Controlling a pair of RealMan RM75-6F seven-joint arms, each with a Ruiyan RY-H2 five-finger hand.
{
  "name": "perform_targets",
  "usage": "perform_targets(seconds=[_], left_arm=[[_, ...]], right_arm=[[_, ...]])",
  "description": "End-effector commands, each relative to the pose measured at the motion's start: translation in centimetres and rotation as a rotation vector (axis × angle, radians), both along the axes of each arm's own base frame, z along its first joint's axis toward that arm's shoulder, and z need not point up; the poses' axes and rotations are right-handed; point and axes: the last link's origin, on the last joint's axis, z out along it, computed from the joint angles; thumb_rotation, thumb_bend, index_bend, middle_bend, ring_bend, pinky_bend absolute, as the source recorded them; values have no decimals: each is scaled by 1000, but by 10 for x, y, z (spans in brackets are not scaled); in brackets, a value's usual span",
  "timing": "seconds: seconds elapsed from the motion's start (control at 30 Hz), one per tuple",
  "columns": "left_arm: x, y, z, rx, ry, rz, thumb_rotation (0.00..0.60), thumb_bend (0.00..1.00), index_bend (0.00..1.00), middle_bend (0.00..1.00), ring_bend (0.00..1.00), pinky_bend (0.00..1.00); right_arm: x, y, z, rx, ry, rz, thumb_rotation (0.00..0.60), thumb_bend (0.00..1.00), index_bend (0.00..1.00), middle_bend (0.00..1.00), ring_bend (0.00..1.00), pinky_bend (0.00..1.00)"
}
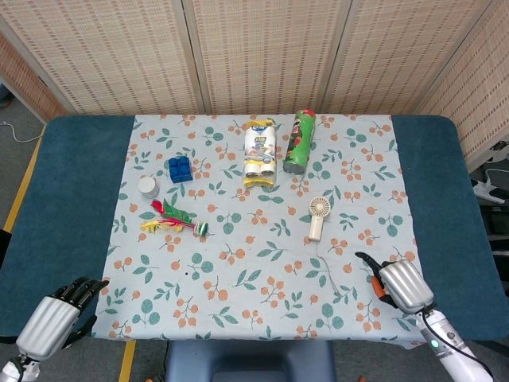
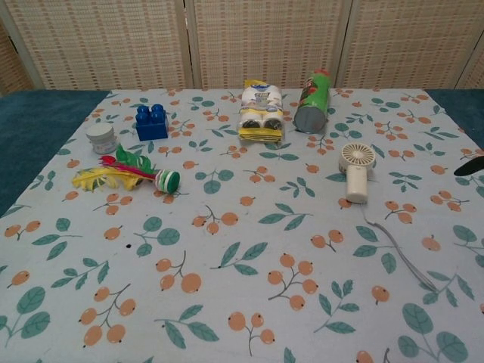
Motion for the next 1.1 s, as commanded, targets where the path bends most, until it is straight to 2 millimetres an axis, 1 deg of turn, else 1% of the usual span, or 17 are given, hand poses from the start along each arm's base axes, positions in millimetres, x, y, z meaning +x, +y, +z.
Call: perform_targets(seconds=[0.03,0.2,0.37,0.53,0.67,0.87,1.1], left_arm=[[0,0,1,8,-4,-2,600,340,170,238,197,473],[-2,2,-2,-5,10,17,600,341,171,240,198,473],[-1,1,1,0,-1,14,600,340,171,242,199,473],[-2,2,1,-4,-2,16,600,340,171,242,199,473],[-2,2,1,-6,-3,16,600,340,171,242,199,473],[-2,1,1,-8,-7,14,600,340,170,242,198,473],[-2,2,1,-10,-5,13,600,340,171,243,199,473]], right_arm=[[18,-21,-7,13,14,-8,600,697,155,721,656,772],[34,-39,-24,42,38,-42,600,712,146,728,659,773],[45,-55,-43,89,52,-105,600,727,123,730,662,774],[55,-66,-59,102,76,-141,600,730,109,732,664,775],[60,-72,-69,103,82,-177,600,730,58,734,666,776],[64,-81,-74,104,79,-235,600,730,13,735,668,777],[64,-89,-72,74,94,-276,600,730,1,735,668,777]])
